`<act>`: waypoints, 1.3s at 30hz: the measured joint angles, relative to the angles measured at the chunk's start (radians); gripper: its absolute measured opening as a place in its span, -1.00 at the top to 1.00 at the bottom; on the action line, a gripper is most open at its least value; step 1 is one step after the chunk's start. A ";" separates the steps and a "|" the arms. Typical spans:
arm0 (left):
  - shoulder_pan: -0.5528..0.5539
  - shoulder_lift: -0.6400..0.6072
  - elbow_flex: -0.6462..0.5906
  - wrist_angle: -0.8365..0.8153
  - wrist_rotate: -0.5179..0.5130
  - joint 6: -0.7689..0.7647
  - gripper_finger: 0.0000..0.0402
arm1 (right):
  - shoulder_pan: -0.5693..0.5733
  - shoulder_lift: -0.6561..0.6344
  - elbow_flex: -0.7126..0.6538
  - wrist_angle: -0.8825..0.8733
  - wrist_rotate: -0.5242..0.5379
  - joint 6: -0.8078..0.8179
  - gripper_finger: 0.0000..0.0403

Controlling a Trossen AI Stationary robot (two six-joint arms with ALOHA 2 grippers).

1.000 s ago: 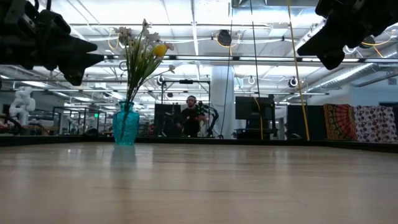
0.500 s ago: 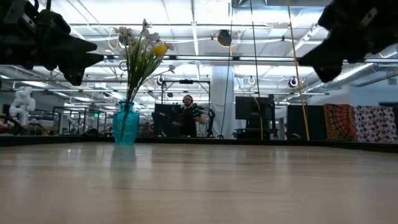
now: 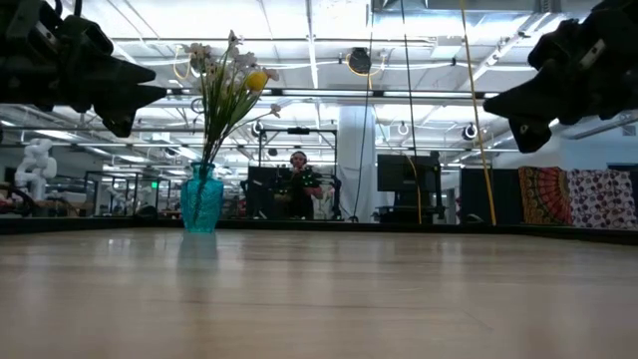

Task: Sort flowers into vase by color
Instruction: Return to Home Position

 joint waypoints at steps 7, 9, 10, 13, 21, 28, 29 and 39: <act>0.000 0.000 0.000 0.000 0.000 0.000 0.25 | -0.003 -0.169 -0.005 -0.169 0.001 -0.035 1.00; 0.000 0.000 0.000 0.000 0.000 0.000 0.25 | -0.003 -0.215 -0.005 -0.199 0.001 -0.043 1.00; 0.000 0.000 0.000 0.000 0.000 0.000 0.25 | -0.003 -0.235 -0.005 -0.206 0.001 -0.052 1.00; 0.000 0.000 0.000 0.000 0.000 0.000 0.25 | -0.011 -0.292 -0.005 -0.213 0.001 -0.083 1.00; 0.000 0.000 0.000 0.000 0.000 0.000 0.25 | -0.063 -0.431 -0.052 -0.225 -0.037 -0.103 1.00; 0.000 0.000 0.000 0.000 0.000 0.000 0.25 | -0.081 -0.465 -0.047 -0.265 -0.085 -0.144 1.00; 0.000 0.000 0.000 0.000 0.000 0.000 0.25 | -0.081 -0.464 -0.047 -0.265 -0.088 -0.153 1.00; 0.000 0.000 0.000 0.000 0.000 0.000 0.25 | -0.081 -0.451 -0.047 -0.269 -0.108 -0.067 1.00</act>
